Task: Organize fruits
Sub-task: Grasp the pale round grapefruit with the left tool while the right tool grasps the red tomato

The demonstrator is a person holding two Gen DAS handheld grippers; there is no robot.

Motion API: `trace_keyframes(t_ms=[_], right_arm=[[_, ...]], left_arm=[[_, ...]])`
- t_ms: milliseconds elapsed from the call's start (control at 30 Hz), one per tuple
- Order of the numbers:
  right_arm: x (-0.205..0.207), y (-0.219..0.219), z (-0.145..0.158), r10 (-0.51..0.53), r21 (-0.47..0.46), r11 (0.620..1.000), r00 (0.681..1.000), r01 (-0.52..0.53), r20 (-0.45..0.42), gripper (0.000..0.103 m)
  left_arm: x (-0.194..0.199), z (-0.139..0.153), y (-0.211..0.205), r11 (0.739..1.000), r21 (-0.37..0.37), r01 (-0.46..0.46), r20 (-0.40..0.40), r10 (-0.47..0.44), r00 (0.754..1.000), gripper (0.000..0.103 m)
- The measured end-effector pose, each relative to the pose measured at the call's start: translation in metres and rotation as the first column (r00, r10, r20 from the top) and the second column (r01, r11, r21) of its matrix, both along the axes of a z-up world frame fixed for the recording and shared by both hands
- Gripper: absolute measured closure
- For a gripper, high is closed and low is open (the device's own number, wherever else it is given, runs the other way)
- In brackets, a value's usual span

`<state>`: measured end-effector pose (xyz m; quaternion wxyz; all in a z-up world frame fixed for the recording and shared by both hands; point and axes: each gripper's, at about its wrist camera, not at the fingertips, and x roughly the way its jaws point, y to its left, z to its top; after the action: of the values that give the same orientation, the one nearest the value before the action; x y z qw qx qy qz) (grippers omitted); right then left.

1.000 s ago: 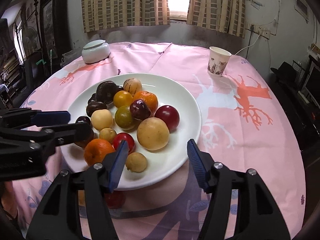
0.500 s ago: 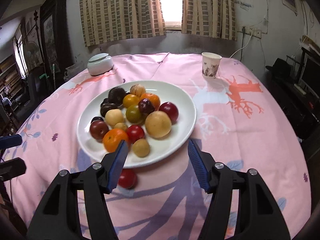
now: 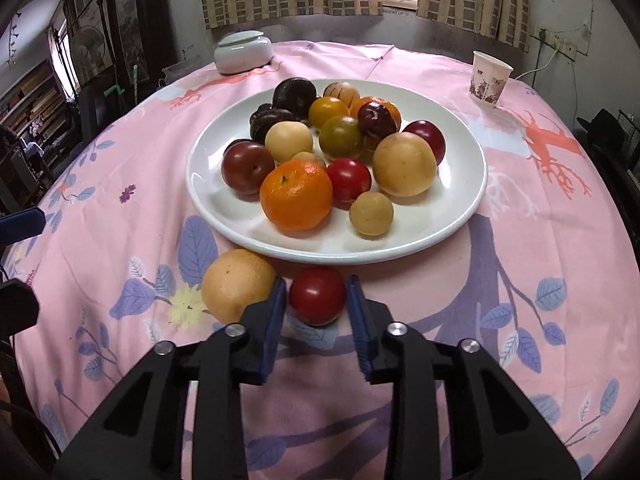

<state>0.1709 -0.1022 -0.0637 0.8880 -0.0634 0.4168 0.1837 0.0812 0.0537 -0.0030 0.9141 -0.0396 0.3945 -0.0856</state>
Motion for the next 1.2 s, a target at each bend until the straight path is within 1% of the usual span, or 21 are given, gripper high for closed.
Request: trace_keyframes(t_ms=[33,100,133,233,300,333,400,533,633,700,733,800,867,967,1033,1067,1200], right_arm=[[0.000,0.001,0.001,0.004,-0.010,1.000,1.000,-0.004,0.002,0.074],[-0.008,-0.002,0.005,0.006,0.006,1.000,1.000,-0.006,0.006,0.074],[-0.013,-0.005,0.008,-0.008,0.007,1.000,1.000,0.008,0.008,0.074],[-0.022,-0.026,0.013,-0.093,-0.007,0.996,0.995,0.093,0.025,0.074],[-0.026,-0.046,0.012,-0.124,0.034,0.992,0.992,0.123,0.002,0.074],[-0.027,-0.055,0.009,-0.139,0.049,0.989,0.990,0.140,-0.010,0.074],[-0.029,-0.068,0.003,-0.167,0.049,0.985,0.985,0.168,-0.035,0.074],[-0.034,-0.074,0.000,-0.151,0.059,0.986,0.987,0.154,-0.045,0.074],[-0.033,-0.075,-0.001,-0.145,0.063,0.987,0.988,0.148,-0.047,0.073],[-0.031,-0.077,-0.003,-0.137,0.076,0.987,0.989,0.142,-0.063,0.073],[-0.029,-0.077,-0.006,-0.127,0.087,0.987,0.989,0.134,-0.082,0.073],[-0.026,-0.078,-0.009,-0.118,0.100,0.987,0.987,0.129,-0.109,0.073],[-0.026,-0.078,-0.008,-0.116,0.110,0.986,0.987,0.129,-0.112,0.073],[-0.026,-0.078,-0.008,-0.111,0.118,0.985,0.987,0.124,-0.116,0.072],[-0.025,-0.080,-0.009,-0.105,0.138,0.983,0.987,0.121,-0.122,0.072],[-0.024,-0.082,-0.009,-0.102,0.153,0.981,0.987,0.122,-0.127,0.072],[-0.023,-0.087,-0.010,-0.103,0.198,0.972,0.985,0.130,-0.141,0.072]], left_arm=[[0.001,-0.001,-0.002,1.000,0.000,0.004,-0.005,-0.004,1.000,0.007],[0.006,-0.005,-0.006,1.000,0.012,0.010,-0.017,-0.010,1.000,0.007],[0.009,-0.007,-0.008,1.000,0.011,0.015,-0.023,-0.015,1.000,0.007],[0.019,-0.012,-0.012,0.999,-0.033,0.037,-0.059,-0.039,0.997,0.006],[0.024,-0.013,-0.018,1.000,-0.011,0.028,-0.063,-0.028,0.998,0.006],[0.026,-0.013,-0.020,0.999,-0.019,0.035,-0.066,-0.036,0.997,0.006],[0.029,-0.014,-0.022,0.998,-0.045,0.037,-0.075,-0.040,0.996,0.006],[0.042,-0.029,-0.043,0.998,0.014,0.057,-0.121,-0.055,0.991,0.006],[0.056,-0.044,-0.055,0.998,0.038,0.055,-0.145,-0.049,0.988,0.006],[0.064,-0.053,-0.061,0.998,0.042,0.054,-0.162,-0.046,0.986,0.008],[0.068,-0.058,-0.063,0.998,0.041,0.053,-0.175,-0.045,0.984,0.011],[0.074,-0.067,-0.067,0.997,0.038,0.064,-0.210,-0.055,0.976,0.029],[0.074,-0.070,-0.072,0.996,0.068,0.063,-0.188,-0.049,0.981,0.033],[0.075,-0.071,-0.076,0.994,0.092,0.061,-0.174,-0.044,0.984,0.038],[0.074,-0.071,-0.077,0.993,0.105,0.057,-0.159,-0.040,0.986,0.051],[0.074,-0.070,-0.077,0.993,0.099,0.063,-0.153,-0.047,0.987,0.059],[0.070,-0.068,-0.074,0.995,0.074,0.070,-0.148,-0.059,0.987,0.059]])
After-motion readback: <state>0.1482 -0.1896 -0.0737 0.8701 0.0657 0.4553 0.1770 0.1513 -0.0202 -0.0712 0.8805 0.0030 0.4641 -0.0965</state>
